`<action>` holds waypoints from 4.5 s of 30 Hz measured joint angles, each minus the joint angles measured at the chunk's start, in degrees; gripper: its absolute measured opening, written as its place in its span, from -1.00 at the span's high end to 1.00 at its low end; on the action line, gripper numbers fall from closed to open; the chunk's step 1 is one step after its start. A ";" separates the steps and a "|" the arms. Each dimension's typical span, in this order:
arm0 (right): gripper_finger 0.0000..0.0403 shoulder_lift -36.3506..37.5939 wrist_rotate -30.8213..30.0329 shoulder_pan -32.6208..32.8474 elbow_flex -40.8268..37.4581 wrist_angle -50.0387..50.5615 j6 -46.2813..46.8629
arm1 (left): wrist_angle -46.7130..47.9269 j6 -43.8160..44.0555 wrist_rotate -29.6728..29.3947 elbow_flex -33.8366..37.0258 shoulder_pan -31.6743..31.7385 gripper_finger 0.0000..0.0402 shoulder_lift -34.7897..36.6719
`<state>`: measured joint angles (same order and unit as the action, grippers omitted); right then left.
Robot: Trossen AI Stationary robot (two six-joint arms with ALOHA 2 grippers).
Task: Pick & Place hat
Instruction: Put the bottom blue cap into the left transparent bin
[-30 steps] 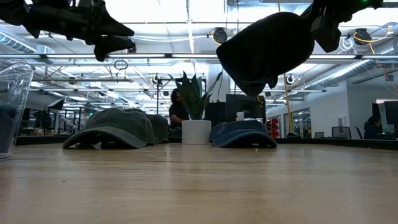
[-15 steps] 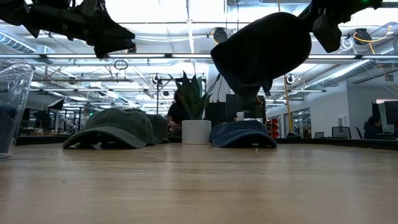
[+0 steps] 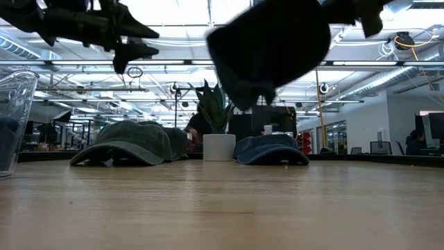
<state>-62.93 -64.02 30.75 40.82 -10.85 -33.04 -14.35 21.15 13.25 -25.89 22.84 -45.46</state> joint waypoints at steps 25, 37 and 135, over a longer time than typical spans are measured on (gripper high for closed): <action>1.00 0.02 15.94 -0.38 0.00 -17.22 -2.34 | -17.11 -8.96 -2.39 0.00 -9.15 -0.02 -19.45; 1.00 0.02 16.19 -0.38 0.00 -20.20 -2.17 | -18.67 -39.80 0.83 0.00 -23.74 -0.02 -20.06; 1.00 -0.05 28.87 -0.32 -0.04 -15.06 2.60 | -51.33 -98.76 -60.23 -16.96 -40.49 -0.02 -30.86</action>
<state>-62.99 -35.15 30.44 40.77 -25.91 -30.44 -65.68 -77.61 -46.98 -42.85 -17.65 -76.32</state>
